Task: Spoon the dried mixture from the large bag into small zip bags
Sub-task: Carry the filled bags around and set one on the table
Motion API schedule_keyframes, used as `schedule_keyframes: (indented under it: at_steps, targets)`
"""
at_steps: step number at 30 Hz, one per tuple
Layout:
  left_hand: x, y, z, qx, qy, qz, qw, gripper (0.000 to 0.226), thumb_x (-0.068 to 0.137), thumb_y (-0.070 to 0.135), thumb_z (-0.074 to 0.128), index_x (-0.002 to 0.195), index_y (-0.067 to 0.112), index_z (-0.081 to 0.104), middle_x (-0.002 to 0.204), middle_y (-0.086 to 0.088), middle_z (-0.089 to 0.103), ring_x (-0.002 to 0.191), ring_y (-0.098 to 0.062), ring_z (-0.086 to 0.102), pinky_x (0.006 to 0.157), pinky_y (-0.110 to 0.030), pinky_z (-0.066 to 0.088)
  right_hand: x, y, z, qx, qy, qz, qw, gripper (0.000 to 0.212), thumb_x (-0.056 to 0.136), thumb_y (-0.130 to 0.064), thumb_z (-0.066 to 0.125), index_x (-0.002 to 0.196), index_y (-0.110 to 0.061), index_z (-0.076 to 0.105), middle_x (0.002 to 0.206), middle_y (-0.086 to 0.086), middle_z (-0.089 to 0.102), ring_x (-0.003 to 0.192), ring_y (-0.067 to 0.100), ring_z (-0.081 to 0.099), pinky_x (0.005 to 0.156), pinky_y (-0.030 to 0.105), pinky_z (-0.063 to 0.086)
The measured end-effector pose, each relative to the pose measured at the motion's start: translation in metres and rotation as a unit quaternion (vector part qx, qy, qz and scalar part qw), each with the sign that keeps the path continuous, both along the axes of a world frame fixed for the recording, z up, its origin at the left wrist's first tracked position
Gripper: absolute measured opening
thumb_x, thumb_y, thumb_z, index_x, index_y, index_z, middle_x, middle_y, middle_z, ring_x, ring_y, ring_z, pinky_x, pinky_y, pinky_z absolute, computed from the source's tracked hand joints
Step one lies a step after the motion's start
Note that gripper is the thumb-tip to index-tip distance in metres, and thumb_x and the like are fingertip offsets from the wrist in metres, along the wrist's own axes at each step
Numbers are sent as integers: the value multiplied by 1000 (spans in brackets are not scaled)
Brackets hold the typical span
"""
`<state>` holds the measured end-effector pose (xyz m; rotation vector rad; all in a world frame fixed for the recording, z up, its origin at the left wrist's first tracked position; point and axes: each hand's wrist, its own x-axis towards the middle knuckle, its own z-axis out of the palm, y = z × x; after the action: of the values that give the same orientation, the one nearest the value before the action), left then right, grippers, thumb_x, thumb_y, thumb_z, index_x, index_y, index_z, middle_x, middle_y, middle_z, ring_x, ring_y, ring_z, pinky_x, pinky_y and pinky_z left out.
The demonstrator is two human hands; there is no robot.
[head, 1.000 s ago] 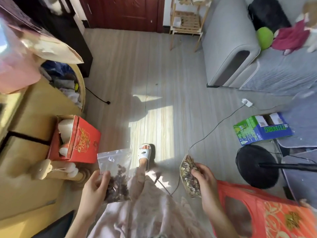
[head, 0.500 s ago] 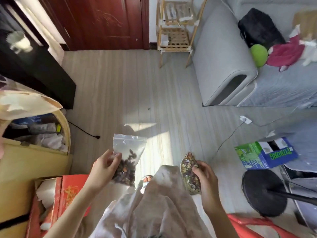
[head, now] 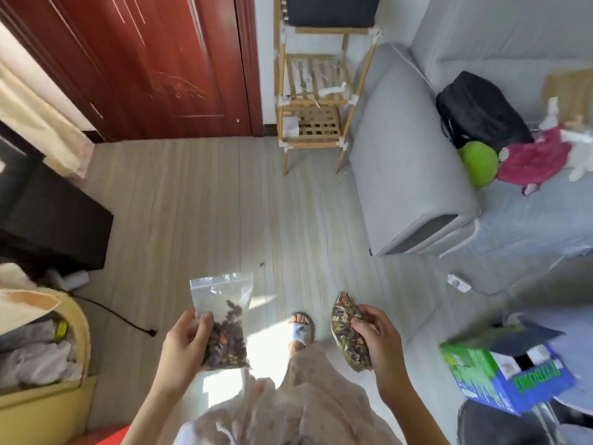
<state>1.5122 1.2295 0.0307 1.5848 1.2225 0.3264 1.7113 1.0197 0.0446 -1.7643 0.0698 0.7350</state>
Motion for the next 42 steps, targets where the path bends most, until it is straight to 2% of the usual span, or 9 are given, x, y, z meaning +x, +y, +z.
schedule_keyframes:
  at_steps: [4,10,20,24,27,31,35,38,42]
  targets:
    - [71,32,3,3,0,6,1000,29,94,21,53,66,16,47,45,9,57,38,2,47,38,-8,32,84,43,11,4,-23,36,999,22,85,0,63,89,-22,66,87,-6,69,69,-6,64,54,8,45]
    - [147,72,1,-28,-8,21,999,31,95,21,52,64,24,52,49,-2,58,44,-10,47,44,-19,37,175,96,12,-2,-17,25,1000,22,85,-6,65,89,-28,66,88,-9,69,79,3,67,57,12,48]
    - [282,193,-16,-13,30,27,999,23,93,19,55,70,17,53,50,9,63,40,1,52,40,-9,38,295,199,-9,-28,13,-35,999,23,86,-4,63,88,-27,63,100,-1,66,92,17,62,76,33,52]
    - [349,264,-11,0,40,5,999,18,93,22,55,76,20,58,57,2,66,55,-9,63,48,-19,46,354,253,-3,-19,10,-53,998,23,87,-5,61,92,-27,64,102,0,64,97,23,60,88,44,52]
    - [406,316,0,21,42,-17,999,16,93,23,55,78,19,58,68,-2,67,69,-20,65,54,-30,47,400,293,5,-6,4,-58,998,24,87,-5,61,93,-28,64,101,1,65,96,24,61,83,42,53]
    - [472,368,24,51,39,-30,998,13,93,25,55,82,18,58,72,4,66,67,-6,61,50,-19,44,452,332,13,14,6,-70,997,24,87,-4,61,93,-27,64,102,2,66,95,21,62,69,31,51]
    - [527,402,42,26,-5,-12,1000,13,93,26,53,84,19,59,70,-1,69,64,-14,67,55,-33,54,501,367,15,21,12,-75,997,21,88,-5,59,96,-24,65,103,5,65,96,24,61,67,30,50]
    - [558,415,47,7,-45,12,999,15,94,25,54,83,17,60,60,-5,67,58,-19,64,48,-25,49,547,390,21,39,34,-74,996,17,90,-7,57,101,-16,65,103,11,65,95,28,62,66,31,49]
    - [600,432,53,-34,-105,61,992,20,94,20,53,77,16,63,57,4,65,47,-3,58,41,-11,41,619,426,48,129,87,-17,988,20,83,-14,59,102,-8,62,97,17,66,86,29,64,63,33,51]
